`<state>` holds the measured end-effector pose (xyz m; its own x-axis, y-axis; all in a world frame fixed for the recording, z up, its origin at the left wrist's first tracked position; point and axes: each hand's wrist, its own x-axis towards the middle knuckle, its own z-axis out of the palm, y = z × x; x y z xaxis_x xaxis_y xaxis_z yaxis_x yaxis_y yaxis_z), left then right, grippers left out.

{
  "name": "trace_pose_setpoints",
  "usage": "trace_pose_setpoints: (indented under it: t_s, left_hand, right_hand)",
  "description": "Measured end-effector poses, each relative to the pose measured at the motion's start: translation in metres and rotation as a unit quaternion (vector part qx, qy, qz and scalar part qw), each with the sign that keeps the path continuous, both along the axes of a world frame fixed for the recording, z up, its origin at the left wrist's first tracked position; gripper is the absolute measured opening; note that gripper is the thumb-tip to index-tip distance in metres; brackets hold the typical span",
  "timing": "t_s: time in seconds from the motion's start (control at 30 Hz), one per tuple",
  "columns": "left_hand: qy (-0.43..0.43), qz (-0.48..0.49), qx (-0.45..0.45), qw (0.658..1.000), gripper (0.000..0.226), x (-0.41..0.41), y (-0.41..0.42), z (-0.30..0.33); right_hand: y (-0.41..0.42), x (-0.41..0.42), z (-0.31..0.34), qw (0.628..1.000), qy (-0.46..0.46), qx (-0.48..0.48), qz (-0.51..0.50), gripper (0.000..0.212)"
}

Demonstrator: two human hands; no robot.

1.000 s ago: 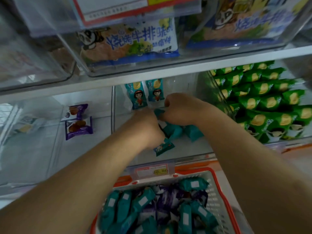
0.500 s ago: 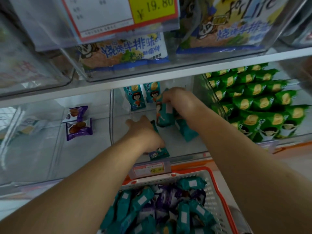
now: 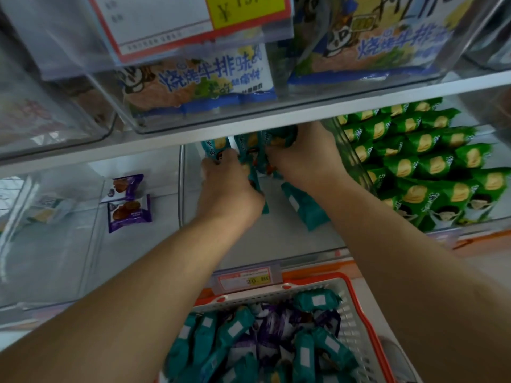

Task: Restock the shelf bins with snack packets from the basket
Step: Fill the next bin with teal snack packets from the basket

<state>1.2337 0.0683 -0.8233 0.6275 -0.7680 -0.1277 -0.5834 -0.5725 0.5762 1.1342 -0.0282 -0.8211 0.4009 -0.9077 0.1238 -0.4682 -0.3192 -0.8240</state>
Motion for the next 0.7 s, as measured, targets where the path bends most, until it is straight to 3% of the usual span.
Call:
trace_pose_setpoints:
  t_s: [0.07, 0.1, 0.23, 0.5, 0.63, 0.7]
  left_hand:
    - [0.010, -0.001, -0.014, 1.000, 0.069, 0.003, -0.008, -0.002]
    - [0.014, 0.000, -0.027, 1.000, 0.066, 0.005, -0.012, -0.003]
    - [0.021, 0.008, -0.052, 0.998, 0.050, 0.006, -0.020, -0.010]
    - [0.054, 0.018, -0.074, 0.996, 0.052, 0.004, -0.023, -0.017]
    - [0.044, 0.028, -0.087, 0.995, 0.054, 0.002, -0.025, -0.015]
    - [0.034, 0.026, -0.103, 0.994, 0.055, 0.001, -0.028, -0.012]
  right_hand:
    - [0.001, 0.001, -0.001, 0.981, 0.062, -0.182, -0.003, 0.043]
    - [0.002, 0.002, -0.001, 0.970, 0.100, -0.221, 0.000, 0.046]
    - [-0.003, 0.007, -0.006, 0.959, 0.235, -0.155, -0.017, 0.054]
    - [-0.015, 0.013, -0.034, 0.978, 0.196, -0.072, -0.029, 0.066]
    - [-0.012, 0.014, -0.035, 0.973, 0.218, -0.080, -0.012, 0.089]
    - [-0.009, 0.013, -0.031, 0.972, 0.209, -0.104, -0.009, 0.088]
